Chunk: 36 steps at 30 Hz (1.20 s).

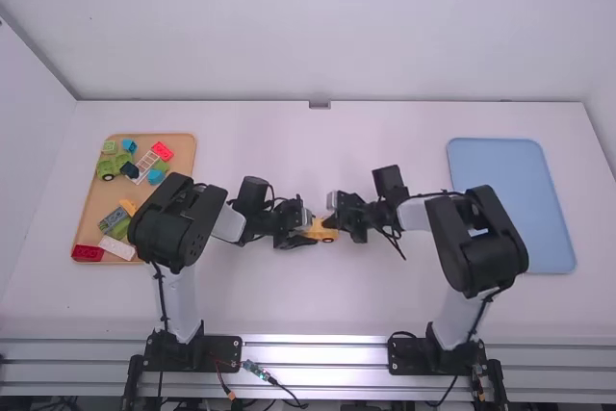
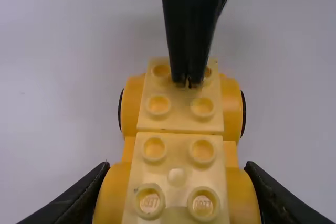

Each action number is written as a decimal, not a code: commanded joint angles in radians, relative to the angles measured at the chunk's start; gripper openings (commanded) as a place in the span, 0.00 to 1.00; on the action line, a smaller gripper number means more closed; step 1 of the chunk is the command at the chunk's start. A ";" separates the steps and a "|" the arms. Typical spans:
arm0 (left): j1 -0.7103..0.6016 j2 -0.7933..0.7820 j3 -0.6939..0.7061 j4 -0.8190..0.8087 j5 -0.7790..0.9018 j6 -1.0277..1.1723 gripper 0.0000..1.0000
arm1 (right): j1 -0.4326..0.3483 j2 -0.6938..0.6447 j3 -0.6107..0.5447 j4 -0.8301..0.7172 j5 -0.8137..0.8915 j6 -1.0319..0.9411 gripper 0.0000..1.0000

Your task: Assemble lego blocks to make yellow taxi

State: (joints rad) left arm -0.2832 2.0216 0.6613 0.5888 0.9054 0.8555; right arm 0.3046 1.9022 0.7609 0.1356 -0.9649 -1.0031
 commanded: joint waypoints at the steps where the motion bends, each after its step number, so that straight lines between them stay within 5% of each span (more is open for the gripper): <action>1: 0.002 0.010 0.009 -0.004 -0.008 0.003 0.40 | 0.003 0.055 0.008 -0.008 0.028 0.009 0.00; 18: 0.002 0.010 0.009 0.000 -0.008 0.003 0.38 | 0.015 0.165 0.021 -0.001 0.082 0.013 0.00; 32: 0.002 0.010 0.009 -0.005 -0.010 0.003 0.50 | -0.030 -0.191 0.116 -0.252 0.198 0.016 0.01; 35: 0.002 0.010 0.008 -0.008 -0.044 -0.010 0.52 | -0.032 -0.254 0.132 -0.366 0.389 0.098 0.09; 36: 0.002 0.010 0.008 -0.008 -0.062 -0.025 0.52 | -0.031 -0.273 0.134 -0.405 0.468 0.135 0.19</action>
State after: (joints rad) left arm -0.2787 2.0216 0.6613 0.5896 0.8959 0.8391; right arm 0.2745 1.6676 0.8764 -0.2417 -0.6884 -0.9436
